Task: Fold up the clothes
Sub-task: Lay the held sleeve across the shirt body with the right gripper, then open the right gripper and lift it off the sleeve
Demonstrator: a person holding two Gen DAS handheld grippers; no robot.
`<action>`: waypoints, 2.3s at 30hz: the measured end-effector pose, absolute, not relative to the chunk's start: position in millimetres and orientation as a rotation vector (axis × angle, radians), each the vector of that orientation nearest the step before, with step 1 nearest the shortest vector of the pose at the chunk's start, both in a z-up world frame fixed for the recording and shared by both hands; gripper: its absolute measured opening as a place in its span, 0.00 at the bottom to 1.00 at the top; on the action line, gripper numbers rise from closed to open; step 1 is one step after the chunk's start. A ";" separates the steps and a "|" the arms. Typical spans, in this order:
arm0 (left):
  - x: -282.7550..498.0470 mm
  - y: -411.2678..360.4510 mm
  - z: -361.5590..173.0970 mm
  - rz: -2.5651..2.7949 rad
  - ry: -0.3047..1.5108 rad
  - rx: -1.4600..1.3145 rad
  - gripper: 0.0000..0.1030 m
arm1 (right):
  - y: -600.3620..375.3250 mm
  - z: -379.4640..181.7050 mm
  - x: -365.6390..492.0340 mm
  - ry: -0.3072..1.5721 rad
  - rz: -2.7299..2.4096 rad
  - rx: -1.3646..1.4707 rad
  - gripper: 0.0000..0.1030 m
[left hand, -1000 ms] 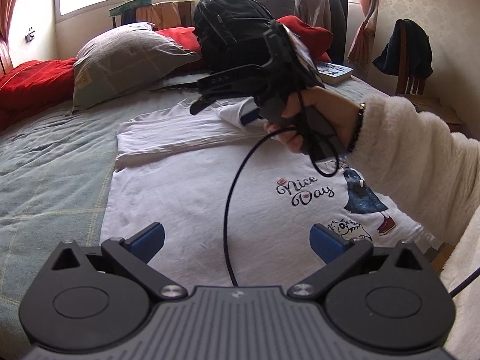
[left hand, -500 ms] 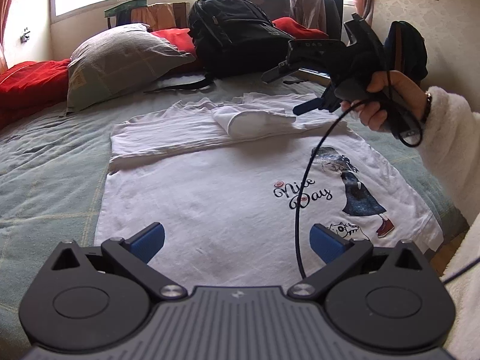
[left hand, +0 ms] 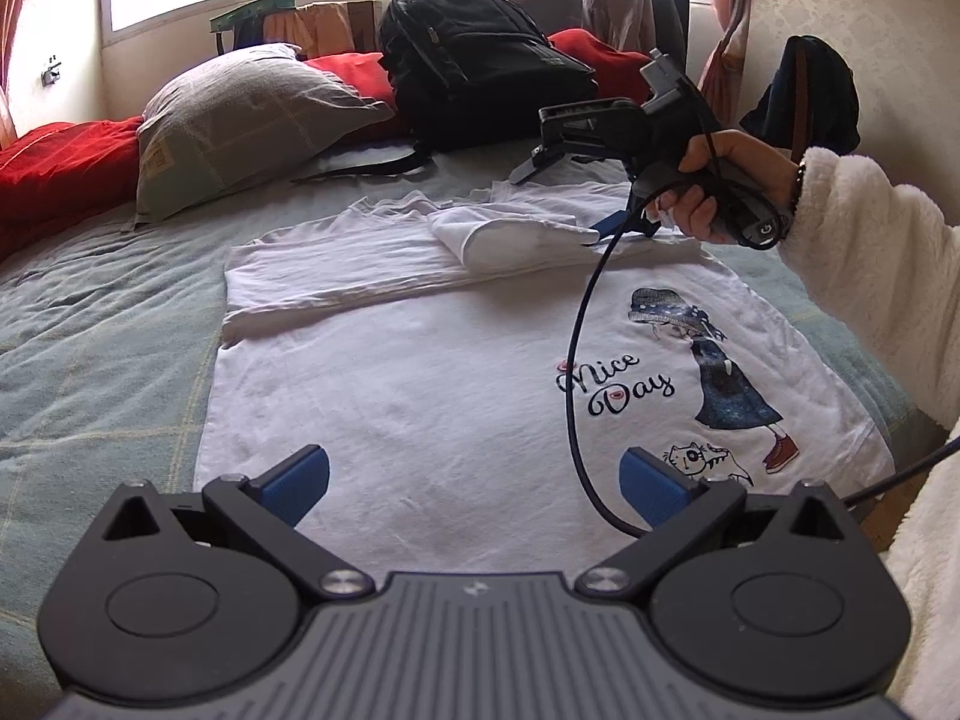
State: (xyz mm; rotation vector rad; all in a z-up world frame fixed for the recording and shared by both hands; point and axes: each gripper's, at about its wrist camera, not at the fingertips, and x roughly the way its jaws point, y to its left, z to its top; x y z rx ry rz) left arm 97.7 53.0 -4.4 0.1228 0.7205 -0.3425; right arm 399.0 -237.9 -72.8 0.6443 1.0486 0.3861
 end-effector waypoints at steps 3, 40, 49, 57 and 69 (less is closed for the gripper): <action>98.1 54.5 -4.6 -0.342 0.721 0.119 0.99 | -239.0 -71.9 396.9 1.042 0.431 0.675 1.00; 102.3 82.7 0.1 -0.239 0.711 0.085 0.99 | -103.8 -63.4 442.5 1.113 0.724 0.714 1.00; 106.5 91.6 2.5 -0.205 0.706 0.072 0.99 | -58.6 -40.4 445.2 1.076 0.900 0.688 1.00; 109.2 85.7 3.0 -0.226 0.700 0.080 0.99 | -74.1 -32.0 435.1 1.035 0.934 0.644 1.00; 102.7 92.0 0.2 -0.194 0.717 0.069 0.99 | -27.4 -80.8 446.6 1.120 0.851 0.595 1.00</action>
